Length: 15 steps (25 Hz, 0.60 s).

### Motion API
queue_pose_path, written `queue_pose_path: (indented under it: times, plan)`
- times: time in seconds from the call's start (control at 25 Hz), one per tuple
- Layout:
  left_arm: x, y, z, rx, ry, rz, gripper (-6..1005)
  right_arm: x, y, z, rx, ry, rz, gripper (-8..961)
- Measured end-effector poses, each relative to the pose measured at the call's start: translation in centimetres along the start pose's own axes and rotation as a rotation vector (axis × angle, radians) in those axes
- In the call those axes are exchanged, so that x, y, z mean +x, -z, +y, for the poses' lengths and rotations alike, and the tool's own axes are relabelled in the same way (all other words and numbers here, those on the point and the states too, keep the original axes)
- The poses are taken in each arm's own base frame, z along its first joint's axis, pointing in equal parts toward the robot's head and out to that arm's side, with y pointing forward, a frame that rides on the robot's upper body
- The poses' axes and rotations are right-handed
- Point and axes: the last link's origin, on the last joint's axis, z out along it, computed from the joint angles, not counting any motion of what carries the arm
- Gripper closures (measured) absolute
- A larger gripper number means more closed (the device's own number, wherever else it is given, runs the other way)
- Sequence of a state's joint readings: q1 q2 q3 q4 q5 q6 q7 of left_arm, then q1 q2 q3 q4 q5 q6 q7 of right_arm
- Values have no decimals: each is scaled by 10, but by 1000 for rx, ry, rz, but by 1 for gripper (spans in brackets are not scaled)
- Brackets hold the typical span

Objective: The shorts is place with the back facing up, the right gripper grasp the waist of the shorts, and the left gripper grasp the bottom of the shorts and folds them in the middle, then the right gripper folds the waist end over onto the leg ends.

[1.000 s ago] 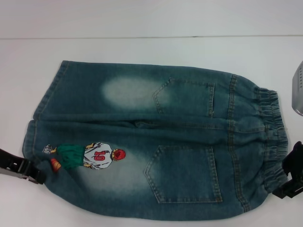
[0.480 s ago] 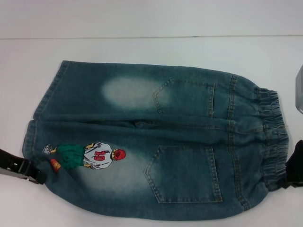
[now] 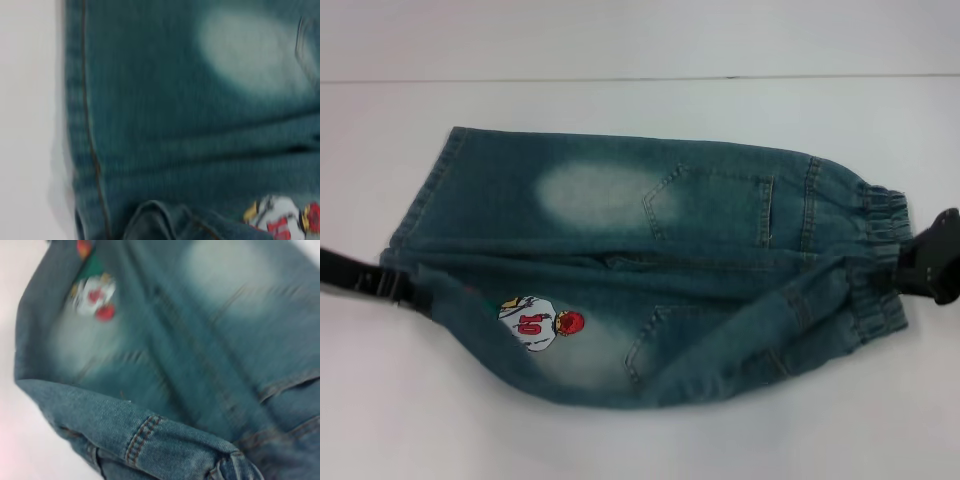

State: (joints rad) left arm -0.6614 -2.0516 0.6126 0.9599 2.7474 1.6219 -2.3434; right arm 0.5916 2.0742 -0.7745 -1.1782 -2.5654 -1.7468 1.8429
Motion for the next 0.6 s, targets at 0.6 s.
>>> queue_pose_path:
  times: [0.6]
  plan:
    - [52, 14, 1, 107, -68, 153, 920, 2, 39, -19, 73, -184, -262, 904]
